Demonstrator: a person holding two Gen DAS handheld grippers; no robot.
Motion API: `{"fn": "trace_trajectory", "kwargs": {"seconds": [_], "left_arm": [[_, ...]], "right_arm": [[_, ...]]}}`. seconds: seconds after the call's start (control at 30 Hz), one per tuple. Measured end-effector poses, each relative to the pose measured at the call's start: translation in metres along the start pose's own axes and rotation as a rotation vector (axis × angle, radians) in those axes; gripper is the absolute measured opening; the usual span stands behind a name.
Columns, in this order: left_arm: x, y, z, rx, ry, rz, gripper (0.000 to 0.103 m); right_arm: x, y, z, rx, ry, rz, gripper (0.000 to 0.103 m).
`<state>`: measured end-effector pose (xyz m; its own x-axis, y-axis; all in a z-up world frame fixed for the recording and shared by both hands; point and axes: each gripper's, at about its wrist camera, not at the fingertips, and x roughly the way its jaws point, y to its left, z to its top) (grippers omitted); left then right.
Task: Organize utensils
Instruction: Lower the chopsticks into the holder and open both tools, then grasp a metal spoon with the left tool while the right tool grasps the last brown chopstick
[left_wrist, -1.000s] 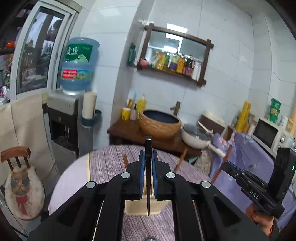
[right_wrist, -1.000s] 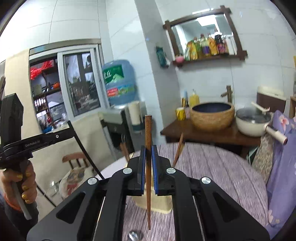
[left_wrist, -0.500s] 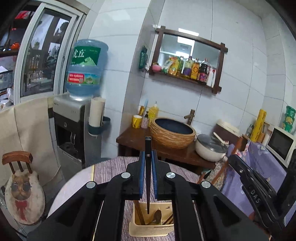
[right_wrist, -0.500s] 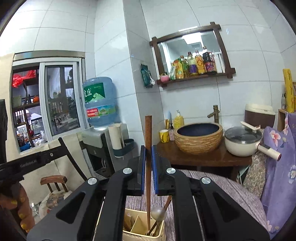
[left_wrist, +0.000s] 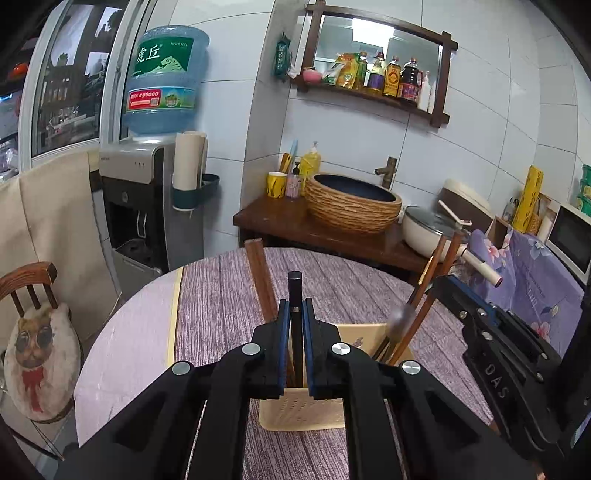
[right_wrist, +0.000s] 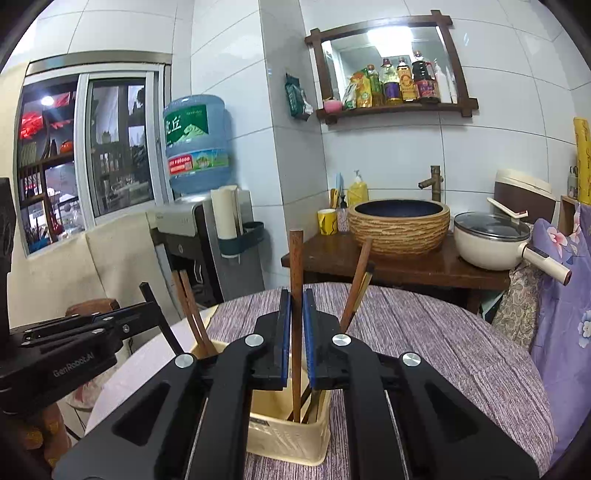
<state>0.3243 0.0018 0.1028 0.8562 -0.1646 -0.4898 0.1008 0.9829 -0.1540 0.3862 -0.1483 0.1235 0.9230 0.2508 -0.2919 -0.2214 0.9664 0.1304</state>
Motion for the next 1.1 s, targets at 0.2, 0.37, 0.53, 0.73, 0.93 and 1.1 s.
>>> {"fn": "trace_trajectory", "kwargs": {"seconds": [0.2,0.37,0.53,0.73,0.93,1.1], "left_arm": [[-0.012,0.006,-0.006,-0.019,-0.011,-0.033,0.009],[-0.033,0.009,-0.016,-0.03,-0.042,-0.057,0.039],[-0.05,0.013,-0.033,-0.031,-0.052,-0.057,0.051],[-0.052,0.024,-0.065,-0.023,0.012,-0.061,0.062],[-0.047,0.043,-0.104,-0.032,0.101,-0.048,0.067],[-0.043,0.052,-0.135,-0.023,0.176,-0.05,0.067]], "right_arm": [[-0.011,-0.001,-0.007,-0.019,-0.017,0.011,0.014],[-0.035,-0.004,-0.012,-0.002,-0.057,0.025,0.05],[-0.066,-0.006,-0.024,-0.013,-0.052,0.002,0.054],[-0.079,-0.012,-0.06,-0.065,0.083,-0.059,0.062],[-0.075,-0.041,-0.106,0.03,0.257,-0.12,0.062],[-0.075,-0.062,-0.143,0.105,0.369,-0.179,0.062]]}}
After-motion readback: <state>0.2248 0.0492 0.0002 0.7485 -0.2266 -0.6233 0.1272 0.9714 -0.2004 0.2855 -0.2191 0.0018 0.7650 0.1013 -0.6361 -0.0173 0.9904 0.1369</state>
